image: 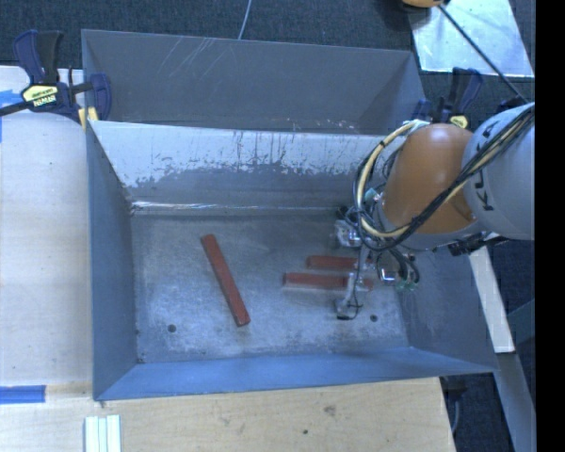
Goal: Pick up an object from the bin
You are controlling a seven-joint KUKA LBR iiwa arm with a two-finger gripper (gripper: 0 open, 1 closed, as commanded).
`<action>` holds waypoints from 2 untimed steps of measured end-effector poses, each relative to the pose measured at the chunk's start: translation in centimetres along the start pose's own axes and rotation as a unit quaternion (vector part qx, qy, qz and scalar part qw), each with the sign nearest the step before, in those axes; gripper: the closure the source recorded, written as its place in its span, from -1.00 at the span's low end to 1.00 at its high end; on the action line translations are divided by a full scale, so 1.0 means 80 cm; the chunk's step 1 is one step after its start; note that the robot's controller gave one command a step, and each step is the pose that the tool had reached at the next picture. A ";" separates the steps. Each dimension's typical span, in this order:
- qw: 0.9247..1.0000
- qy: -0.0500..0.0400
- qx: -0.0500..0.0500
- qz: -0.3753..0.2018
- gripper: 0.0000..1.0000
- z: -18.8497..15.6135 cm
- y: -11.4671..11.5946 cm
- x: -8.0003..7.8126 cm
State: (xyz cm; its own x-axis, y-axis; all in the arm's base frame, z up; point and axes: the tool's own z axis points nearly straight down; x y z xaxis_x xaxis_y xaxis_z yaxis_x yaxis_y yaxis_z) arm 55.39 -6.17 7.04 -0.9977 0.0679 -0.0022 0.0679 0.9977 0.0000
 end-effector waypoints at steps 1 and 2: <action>1.000 -0.002 0.000 -0.022 1.00 0.000 0.000 -0.006; 1.000 -0.002 0.000 -0.022 1.00 0.000 0.000 -0.006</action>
Offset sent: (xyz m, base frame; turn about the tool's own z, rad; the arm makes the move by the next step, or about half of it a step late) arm 0.0000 0.0000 0.0000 0.0000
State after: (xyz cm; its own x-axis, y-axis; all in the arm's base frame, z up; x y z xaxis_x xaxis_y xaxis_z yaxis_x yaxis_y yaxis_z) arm 55.86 -6.22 7.07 -0.9997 0.0245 -0.0071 0.0245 0.9997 -0.0004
